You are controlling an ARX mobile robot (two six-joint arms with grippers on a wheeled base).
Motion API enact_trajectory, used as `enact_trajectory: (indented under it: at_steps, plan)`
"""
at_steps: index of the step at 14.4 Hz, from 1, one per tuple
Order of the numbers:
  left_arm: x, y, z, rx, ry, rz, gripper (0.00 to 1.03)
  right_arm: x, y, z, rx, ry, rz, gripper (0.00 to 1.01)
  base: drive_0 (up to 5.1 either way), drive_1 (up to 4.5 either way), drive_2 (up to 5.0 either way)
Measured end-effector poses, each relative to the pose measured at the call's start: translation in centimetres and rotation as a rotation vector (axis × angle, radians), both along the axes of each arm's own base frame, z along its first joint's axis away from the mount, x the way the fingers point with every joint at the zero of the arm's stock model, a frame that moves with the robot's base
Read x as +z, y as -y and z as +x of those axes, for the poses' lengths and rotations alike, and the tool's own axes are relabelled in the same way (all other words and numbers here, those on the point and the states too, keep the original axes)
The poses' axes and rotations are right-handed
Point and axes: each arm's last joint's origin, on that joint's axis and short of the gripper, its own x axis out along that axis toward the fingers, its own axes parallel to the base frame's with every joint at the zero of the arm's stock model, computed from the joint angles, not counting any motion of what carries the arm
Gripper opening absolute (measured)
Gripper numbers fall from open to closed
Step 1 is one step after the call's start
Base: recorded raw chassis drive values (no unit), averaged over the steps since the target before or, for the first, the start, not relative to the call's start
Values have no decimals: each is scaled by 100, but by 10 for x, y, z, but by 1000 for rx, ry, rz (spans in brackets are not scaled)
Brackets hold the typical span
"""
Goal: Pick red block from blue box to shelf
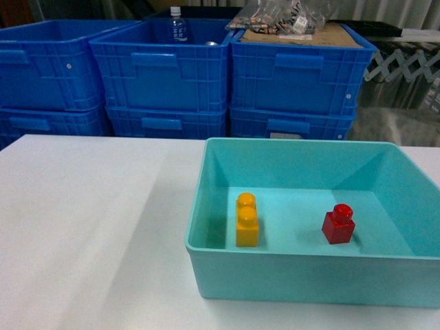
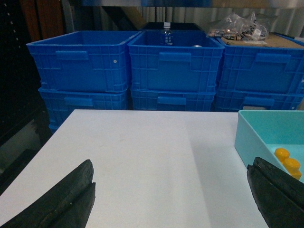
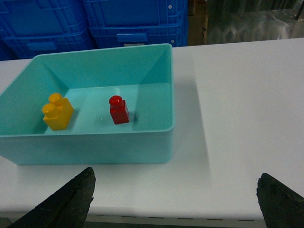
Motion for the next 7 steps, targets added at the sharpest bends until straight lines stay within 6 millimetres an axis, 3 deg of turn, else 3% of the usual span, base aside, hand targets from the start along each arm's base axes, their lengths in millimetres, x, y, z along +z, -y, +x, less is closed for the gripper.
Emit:
enact_trajectory:
  at_steps: [6,7]
  plan:
    - [0,0,0,0,0,0,98,0,0,0,0,0,0,98,0,0,0]
    - [0,0,0,0,0,0,98,-1,0,-1,-31,-103,36,98,0,0,0]
